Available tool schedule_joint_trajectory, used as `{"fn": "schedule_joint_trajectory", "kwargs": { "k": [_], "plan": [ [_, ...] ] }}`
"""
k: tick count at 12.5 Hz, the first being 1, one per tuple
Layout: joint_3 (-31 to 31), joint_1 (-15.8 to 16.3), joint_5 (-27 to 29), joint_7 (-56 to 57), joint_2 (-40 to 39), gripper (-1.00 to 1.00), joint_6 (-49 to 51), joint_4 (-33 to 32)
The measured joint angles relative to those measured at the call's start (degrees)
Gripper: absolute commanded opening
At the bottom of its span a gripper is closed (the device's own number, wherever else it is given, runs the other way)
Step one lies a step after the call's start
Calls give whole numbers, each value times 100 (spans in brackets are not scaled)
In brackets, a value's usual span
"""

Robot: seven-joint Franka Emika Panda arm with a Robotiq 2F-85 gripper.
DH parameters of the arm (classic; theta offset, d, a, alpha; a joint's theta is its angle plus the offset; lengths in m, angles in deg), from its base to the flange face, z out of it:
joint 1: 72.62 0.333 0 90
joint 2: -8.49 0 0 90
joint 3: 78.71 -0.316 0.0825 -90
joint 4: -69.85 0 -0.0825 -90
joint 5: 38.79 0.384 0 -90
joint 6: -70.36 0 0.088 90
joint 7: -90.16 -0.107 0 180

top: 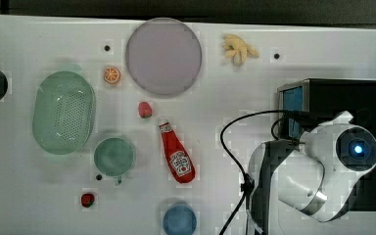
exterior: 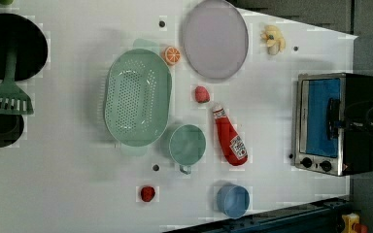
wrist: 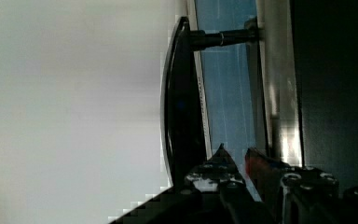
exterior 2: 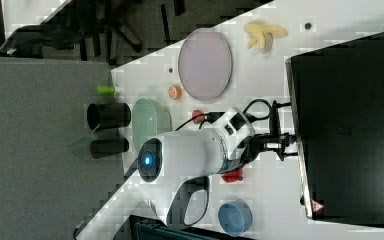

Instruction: Flap open oven.

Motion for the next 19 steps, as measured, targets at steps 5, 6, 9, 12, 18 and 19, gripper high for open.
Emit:
{"fn": "schedule_joint_trajectory", "kwargs": {
  "k": [5, 6, 9, 12, 18, 19],
  "plan": [
    [-35, 111, -704, -213, 1, -65, -45, -22],
    [-55, 181, -994, -414, 24, -65, -56, -78],
    [-417, 265, -1790, -1279, 33, -65, -56, -224],
    [-809, 412, -2796, -2221, 2, -65, -11, -414],
    [-1393, 722, -4066, -4343, -715, -65, 81, -414],
    [-1420, 861, -4292, -4750, -882, -65, 118, -392]
  ]
}}
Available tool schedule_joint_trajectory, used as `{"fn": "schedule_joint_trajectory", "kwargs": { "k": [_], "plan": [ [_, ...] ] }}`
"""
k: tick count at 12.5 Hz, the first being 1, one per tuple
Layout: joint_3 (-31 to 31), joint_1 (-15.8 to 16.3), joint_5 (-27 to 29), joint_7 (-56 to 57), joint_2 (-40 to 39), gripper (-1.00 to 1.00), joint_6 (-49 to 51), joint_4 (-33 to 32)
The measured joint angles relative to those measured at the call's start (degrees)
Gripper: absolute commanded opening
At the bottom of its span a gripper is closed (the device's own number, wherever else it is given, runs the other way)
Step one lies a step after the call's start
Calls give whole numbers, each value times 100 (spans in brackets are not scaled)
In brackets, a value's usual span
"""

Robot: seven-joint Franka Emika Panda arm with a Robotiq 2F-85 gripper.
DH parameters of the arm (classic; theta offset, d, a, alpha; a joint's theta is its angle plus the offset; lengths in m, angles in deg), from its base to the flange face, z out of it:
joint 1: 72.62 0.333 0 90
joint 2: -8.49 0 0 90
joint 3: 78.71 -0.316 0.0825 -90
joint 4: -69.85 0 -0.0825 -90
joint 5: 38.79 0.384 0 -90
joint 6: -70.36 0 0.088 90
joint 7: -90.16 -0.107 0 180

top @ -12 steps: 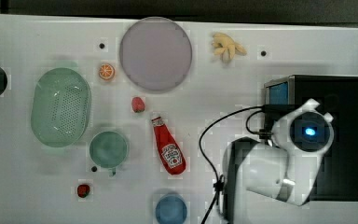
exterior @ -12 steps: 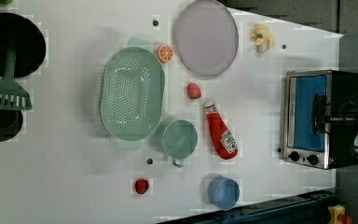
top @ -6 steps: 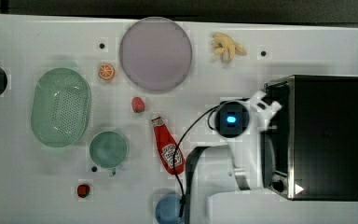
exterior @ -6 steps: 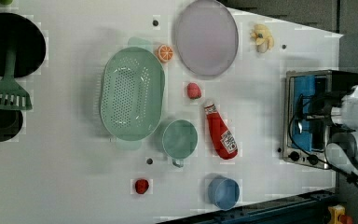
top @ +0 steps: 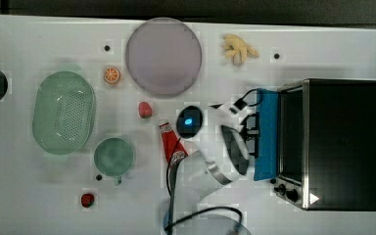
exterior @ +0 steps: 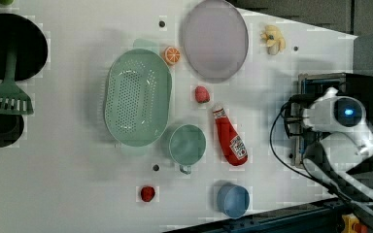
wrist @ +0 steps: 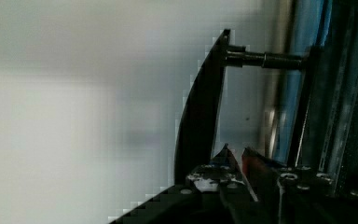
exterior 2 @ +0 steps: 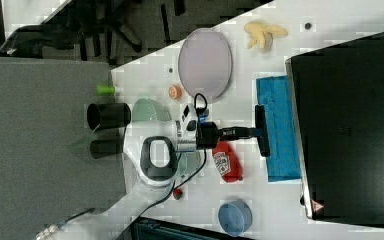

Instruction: Flap open oven.

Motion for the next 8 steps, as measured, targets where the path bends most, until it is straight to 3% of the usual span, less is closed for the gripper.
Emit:
{"fn": "schedule_joint_trajectory", "kwargs": {
  "k": [3, 6, 8],
  "plan": [
    [-157, 285, -954, -1327, -725, -65, 28, 145],
    [-280, 458, -1094, -1966, -1322, -65, 115, 235],
    [-229, 584, -1150, -2101, -1322, -65, 162, 291]
  ]
}}
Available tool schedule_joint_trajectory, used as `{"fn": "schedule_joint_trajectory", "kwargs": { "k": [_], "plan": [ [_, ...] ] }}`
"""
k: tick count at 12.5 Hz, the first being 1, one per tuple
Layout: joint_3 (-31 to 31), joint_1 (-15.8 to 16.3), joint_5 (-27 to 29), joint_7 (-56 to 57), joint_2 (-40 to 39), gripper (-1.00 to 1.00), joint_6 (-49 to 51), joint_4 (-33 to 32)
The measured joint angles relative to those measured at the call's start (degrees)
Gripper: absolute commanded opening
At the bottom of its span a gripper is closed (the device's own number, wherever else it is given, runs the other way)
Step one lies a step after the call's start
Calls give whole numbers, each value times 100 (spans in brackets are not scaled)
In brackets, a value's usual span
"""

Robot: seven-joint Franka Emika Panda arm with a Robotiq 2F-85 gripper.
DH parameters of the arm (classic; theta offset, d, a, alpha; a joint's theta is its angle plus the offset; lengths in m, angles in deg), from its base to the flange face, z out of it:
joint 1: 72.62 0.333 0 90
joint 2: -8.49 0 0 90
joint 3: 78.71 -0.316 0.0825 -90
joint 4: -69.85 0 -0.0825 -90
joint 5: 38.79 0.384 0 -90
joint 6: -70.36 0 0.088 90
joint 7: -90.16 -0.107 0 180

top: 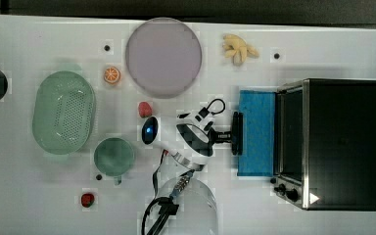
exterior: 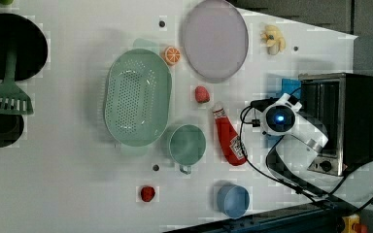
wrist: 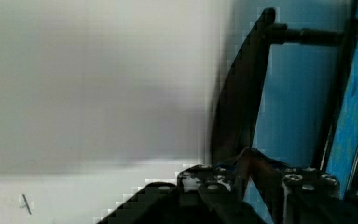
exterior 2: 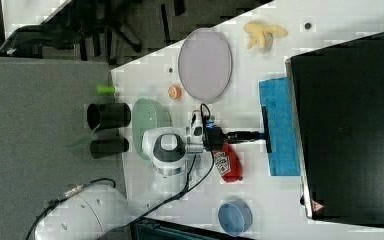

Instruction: Flap open oven.

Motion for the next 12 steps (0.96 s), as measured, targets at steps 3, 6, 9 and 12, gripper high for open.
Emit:
{"fn": "schedule_joint_trajectory", "kwargs": {
  "k": [3, 6, 9, 12],
  "plan": [
    [38, -43, 285, -36, 162, -65, -112, -56],
    [51, -104, 1530, -36, 912, -65, -196, -134],
    [41, -104, 2854, -43, 1821, -65, -283, -45],
    [31, -136, 3886, -47, 2681, -65, 165, -11]
  ]
}}
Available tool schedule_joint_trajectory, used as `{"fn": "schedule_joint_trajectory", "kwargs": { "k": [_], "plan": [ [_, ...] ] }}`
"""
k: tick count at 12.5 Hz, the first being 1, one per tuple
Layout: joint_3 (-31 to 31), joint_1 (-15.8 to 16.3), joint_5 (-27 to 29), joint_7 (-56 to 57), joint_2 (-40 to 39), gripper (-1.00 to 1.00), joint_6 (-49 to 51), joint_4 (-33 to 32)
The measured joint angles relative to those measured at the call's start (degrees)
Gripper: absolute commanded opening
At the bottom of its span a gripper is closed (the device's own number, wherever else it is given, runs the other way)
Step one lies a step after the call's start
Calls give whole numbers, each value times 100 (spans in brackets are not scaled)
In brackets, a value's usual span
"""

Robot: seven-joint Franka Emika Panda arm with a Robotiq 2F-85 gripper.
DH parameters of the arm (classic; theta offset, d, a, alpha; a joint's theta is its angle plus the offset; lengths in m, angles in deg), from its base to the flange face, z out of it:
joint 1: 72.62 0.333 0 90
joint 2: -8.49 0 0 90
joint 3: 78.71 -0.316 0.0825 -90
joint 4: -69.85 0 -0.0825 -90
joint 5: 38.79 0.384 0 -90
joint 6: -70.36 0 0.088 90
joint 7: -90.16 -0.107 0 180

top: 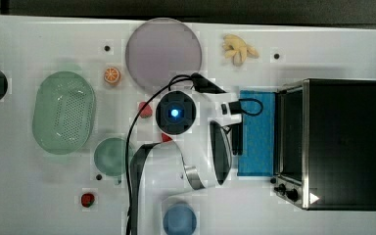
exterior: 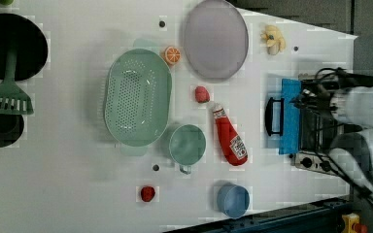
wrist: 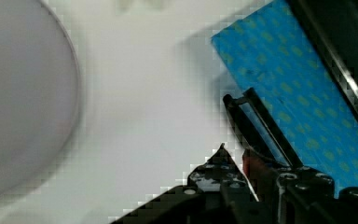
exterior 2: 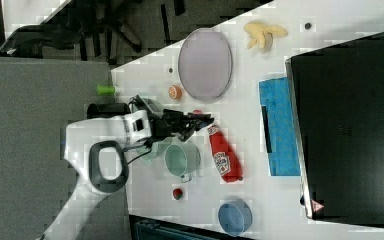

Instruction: Flap open oven.

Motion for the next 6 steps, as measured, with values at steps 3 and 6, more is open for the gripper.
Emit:
{"fn": "schedule_joint_trajectory", "kwargs": {
  "k": [3, 6],
  "plan": [
    [25, -6, 1221, -9, 610, -65, 708, 112],
    [72, -9, 1635, -10, 1204, -65, 1603, 213]
  ]
}}
